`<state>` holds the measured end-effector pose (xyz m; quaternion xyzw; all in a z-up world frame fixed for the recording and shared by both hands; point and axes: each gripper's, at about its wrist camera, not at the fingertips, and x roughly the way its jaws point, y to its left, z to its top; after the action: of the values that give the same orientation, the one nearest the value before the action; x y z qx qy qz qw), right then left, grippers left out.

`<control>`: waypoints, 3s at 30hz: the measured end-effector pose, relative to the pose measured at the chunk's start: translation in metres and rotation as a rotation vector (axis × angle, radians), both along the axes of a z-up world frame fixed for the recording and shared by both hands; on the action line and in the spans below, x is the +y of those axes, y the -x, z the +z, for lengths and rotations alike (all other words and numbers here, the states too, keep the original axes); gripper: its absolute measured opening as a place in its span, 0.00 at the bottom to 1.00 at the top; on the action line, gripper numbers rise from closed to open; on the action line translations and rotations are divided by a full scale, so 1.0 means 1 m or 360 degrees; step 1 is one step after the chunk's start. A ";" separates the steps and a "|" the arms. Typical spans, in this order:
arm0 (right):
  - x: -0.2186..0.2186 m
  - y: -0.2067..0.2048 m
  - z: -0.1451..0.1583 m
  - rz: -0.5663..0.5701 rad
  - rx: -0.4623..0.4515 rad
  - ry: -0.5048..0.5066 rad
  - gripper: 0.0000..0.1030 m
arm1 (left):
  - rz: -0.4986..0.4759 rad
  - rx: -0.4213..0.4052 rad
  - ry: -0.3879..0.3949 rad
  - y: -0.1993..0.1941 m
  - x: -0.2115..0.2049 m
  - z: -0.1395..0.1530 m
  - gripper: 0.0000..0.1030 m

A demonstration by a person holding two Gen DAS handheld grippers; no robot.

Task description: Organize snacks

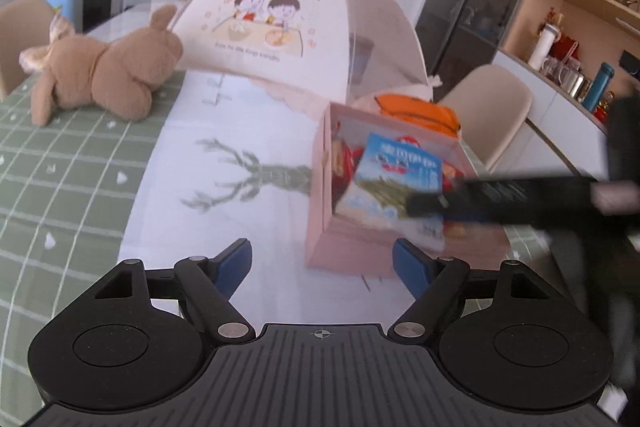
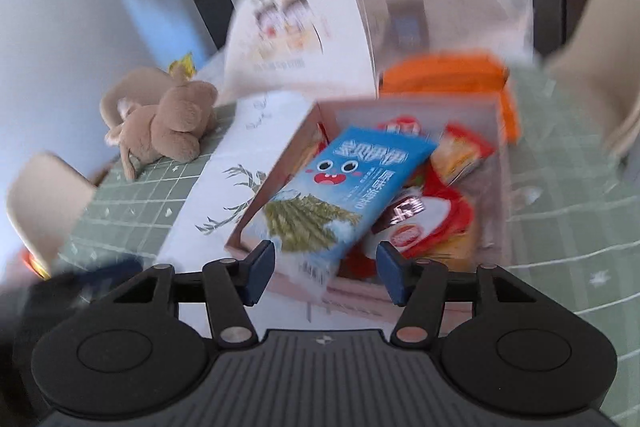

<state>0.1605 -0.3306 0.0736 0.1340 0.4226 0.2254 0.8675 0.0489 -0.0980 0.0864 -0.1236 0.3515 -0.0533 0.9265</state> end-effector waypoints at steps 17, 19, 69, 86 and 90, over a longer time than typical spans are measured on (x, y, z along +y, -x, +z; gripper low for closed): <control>-0.011 0.047 0.007 -0.0124 -0.0506 0.0460 0.63 | 0.0103 0.0124 -0.0237 0.037 0.015 -0.055 0.79; -0.013 0.075 0.015 -0.0184 -0.0616 0.0392 0.73 | 0.0136 0.0105 -0.0267 0.043 0.021 -0.059 0.79; 0.053 0.122 -0.082 -0.0166 -0.0382 0.0498 1.00 | 0.0246 -0.0045 -0.0460 0.051 0.010 -0.088 0.90; 0.053 0.122 -0.082 -0.0167 -0.0382 0.0498 1.00 | 0.0247 -0.0045 -0.0461 0.051 0.009 -0.087 0.90; 0.053 0.122 -0.082 -0.0168 -0.0382 0.0498 1.00 | 0.0247 -0.0045 -0.0462 0.051 0.009 -0.087 0.90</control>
<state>0.0383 -0.2772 -0.0083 -0.0084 0.3385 0.1257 0.9325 -0.0023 -0.0888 -0.0010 -0.0144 0.3319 0.0682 0.9407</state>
